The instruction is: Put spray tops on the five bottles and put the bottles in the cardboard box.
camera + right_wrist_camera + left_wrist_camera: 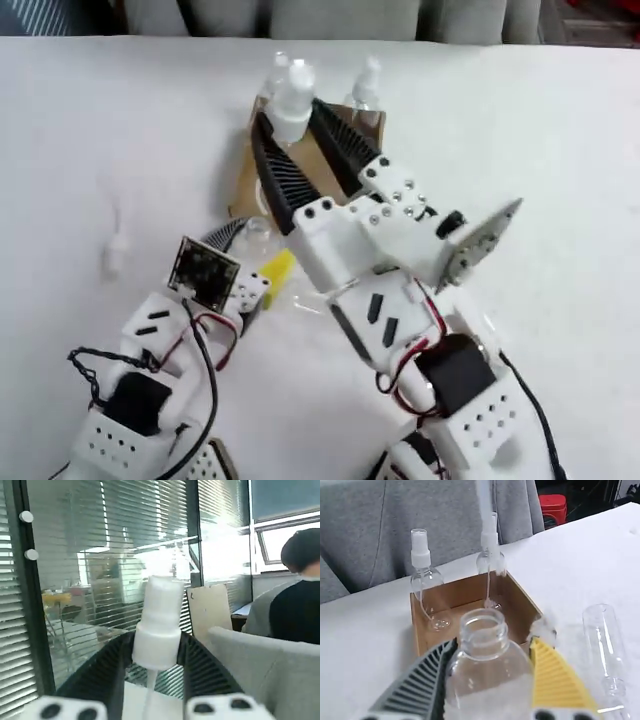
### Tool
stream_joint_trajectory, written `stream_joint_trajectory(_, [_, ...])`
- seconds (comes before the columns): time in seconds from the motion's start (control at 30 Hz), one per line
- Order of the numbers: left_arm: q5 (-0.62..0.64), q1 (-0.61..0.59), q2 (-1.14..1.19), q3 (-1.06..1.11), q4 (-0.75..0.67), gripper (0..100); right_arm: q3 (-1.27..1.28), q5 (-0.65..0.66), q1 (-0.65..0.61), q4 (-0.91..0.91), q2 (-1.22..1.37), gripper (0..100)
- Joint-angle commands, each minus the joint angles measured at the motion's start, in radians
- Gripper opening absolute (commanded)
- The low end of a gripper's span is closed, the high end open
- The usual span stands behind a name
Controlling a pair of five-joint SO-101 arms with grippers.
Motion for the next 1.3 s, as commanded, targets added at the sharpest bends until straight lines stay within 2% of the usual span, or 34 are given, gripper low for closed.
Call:
stream_joint_trajectory(0.0, [-0.006,0.007,-0.015,-0.009,-0.029,2,0.005,-0.048,-0.008,-0.022,0.002,1.5])
stream_joint_trajectory(0.57, [-0.006,0.004,-0.015,-0.009,-0.029,2,0.129,-0.055,-0.008,-0.125,0.010,1.5])
stream_joint_trajectory(1.03, [-0.006,0.002,-0.015,-0.009,-0.029,2,0.315,-0.057,-0.015,-0.120,0.001,1.5])
stream_joint_trajectory(1.27, [-0.006,0.002,-0.015,-0.005,-0.029,2,0.365,-0.049,-0.065,-0.088,0.001,1.5])
